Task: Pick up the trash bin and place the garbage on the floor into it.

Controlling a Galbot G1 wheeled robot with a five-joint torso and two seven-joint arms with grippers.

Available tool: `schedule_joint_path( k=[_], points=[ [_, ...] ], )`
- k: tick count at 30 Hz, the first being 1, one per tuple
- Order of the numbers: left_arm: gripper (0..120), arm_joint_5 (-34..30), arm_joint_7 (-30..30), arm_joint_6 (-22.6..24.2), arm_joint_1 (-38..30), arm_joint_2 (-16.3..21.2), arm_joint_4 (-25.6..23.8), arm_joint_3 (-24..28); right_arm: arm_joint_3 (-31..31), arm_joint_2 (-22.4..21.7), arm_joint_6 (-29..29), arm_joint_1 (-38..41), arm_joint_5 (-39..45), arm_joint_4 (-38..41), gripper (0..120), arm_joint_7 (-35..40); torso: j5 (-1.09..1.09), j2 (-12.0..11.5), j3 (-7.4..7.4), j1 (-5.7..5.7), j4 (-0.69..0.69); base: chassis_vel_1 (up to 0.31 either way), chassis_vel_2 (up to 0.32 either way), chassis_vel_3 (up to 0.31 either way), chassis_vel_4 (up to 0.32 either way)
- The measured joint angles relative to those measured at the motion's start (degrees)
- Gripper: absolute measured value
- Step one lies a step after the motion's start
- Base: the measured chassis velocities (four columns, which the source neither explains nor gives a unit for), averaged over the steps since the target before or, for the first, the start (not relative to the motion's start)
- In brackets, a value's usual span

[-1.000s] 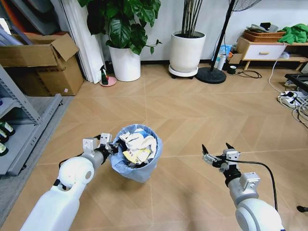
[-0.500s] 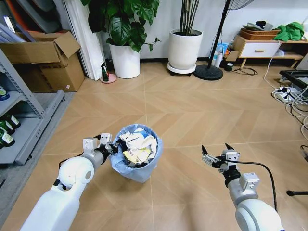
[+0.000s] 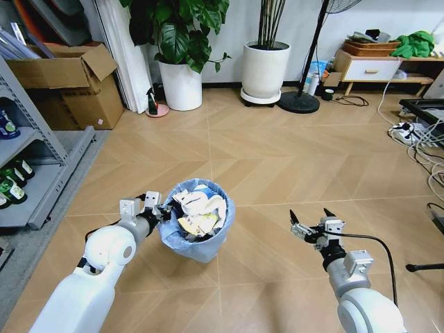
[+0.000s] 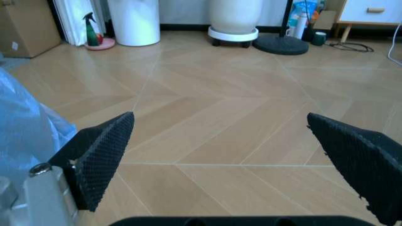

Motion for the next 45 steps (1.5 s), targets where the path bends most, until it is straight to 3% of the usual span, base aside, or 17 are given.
schedule_joint_path(
  k=[32, 45],
  points=[
    [0, 0.05, -0.44, 0.0, 0.19, -0.41, 0.07, -0.1, 0.15, 0.27, 1.02, -0.21, -0.3, -0.6, 100, -0.22, 0.01, 0.0, -0.01, -0.01, -0.01, -0.066, -0.07, 0.062, 0.067],
    [0, 1.63, -7.99, 0.0, 7.31, -0.68, -0.65, -5.44, 0.89, 0.25, 2.14, 0.09, -0.72, -1.4, 100, -0.26, -0.01, 0.0, -0.01, -0.01, 0.0, -0.032, -0.026, 0.028, 0.022]
  ],
)
